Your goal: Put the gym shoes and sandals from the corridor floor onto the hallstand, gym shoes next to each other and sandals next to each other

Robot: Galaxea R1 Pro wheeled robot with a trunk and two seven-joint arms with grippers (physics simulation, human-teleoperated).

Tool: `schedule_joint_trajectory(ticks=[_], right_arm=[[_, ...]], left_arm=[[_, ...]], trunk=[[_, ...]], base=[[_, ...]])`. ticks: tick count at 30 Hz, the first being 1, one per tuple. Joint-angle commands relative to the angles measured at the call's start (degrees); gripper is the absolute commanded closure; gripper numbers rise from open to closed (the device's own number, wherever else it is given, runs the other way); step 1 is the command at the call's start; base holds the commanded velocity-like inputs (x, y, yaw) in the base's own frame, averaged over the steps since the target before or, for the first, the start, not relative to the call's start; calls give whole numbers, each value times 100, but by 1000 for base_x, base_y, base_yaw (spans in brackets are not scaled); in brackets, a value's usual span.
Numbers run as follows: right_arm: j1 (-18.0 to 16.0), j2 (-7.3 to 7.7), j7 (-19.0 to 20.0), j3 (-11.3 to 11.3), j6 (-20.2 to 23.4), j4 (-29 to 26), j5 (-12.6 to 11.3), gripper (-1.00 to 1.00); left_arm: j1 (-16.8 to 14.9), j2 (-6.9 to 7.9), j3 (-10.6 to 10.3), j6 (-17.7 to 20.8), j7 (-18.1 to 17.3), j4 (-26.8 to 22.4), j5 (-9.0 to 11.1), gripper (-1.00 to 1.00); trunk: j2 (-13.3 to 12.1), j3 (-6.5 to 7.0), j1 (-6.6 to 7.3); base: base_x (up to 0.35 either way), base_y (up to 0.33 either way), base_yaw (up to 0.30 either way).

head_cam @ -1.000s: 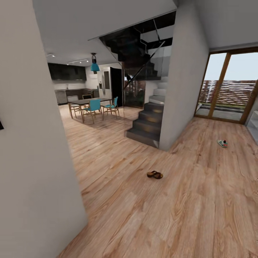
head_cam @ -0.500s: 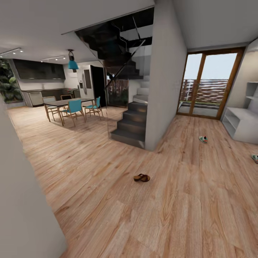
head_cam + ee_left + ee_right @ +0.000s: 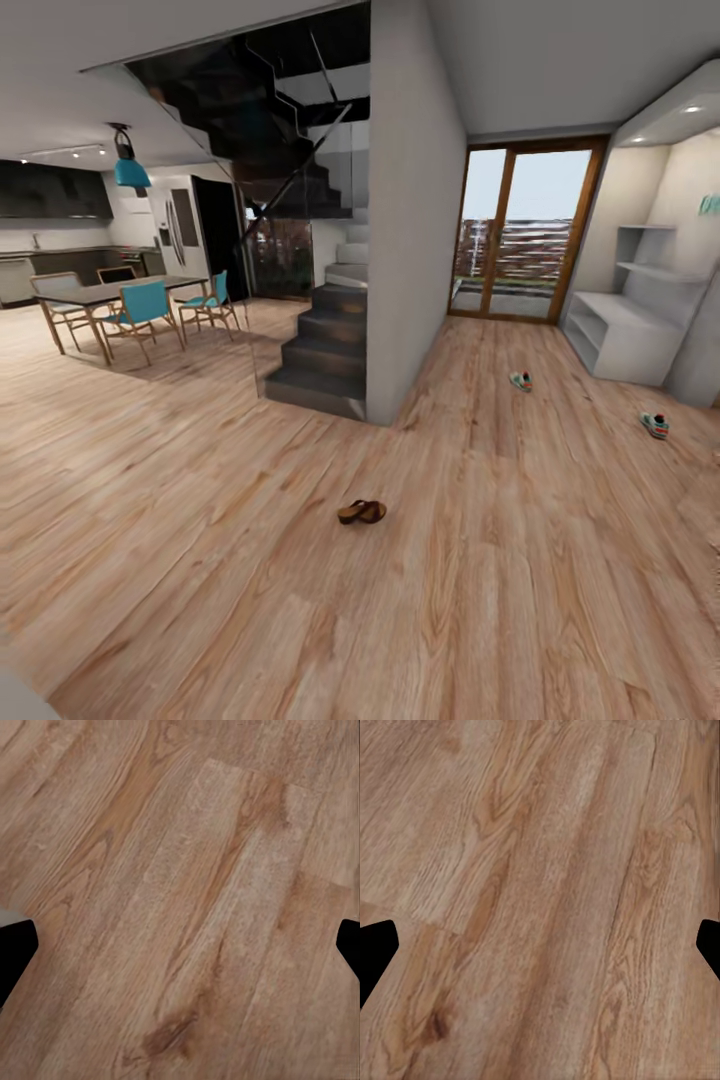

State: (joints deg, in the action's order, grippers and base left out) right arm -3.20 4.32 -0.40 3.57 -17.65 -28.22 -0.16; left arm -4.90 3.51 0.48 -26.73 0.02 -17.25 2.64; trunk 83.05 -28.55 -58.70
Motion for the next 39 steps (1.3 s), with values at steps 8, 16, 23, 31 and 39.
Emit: schedule_joint_trajectory(ticks=[8,16,23,31,39], right_arm=[[-4,-1,1,0,-19,-5,-1,-100],[-4,7,35,-40,-27,-8,16,-100],[-4,8,28,-41,-28,-8,23,-100],[-5,3,9,-8,-24,-8,14,-100],[-5,-16,3,2,-10,-29,-21,-100]], left_arm=[[-2,1,-4,-16,-5,9,26,-100],[-2,1,-4,-16,0,11,26,-100],[-2,1,-4,-16,4,11,26,-100],[-2,1,-4,-16,4,11,26,-100],[-2,10,-4,-16,5,11,26,-100]], trunk=[[2,-16,-3],[2,-17,-3],[2,-17,-3],[2,-17,-3],[2,-17,-3]], base=[[335,71,-156],[335,68,-8],[335,14,-1],[335,2,0],[335,0,-13]])
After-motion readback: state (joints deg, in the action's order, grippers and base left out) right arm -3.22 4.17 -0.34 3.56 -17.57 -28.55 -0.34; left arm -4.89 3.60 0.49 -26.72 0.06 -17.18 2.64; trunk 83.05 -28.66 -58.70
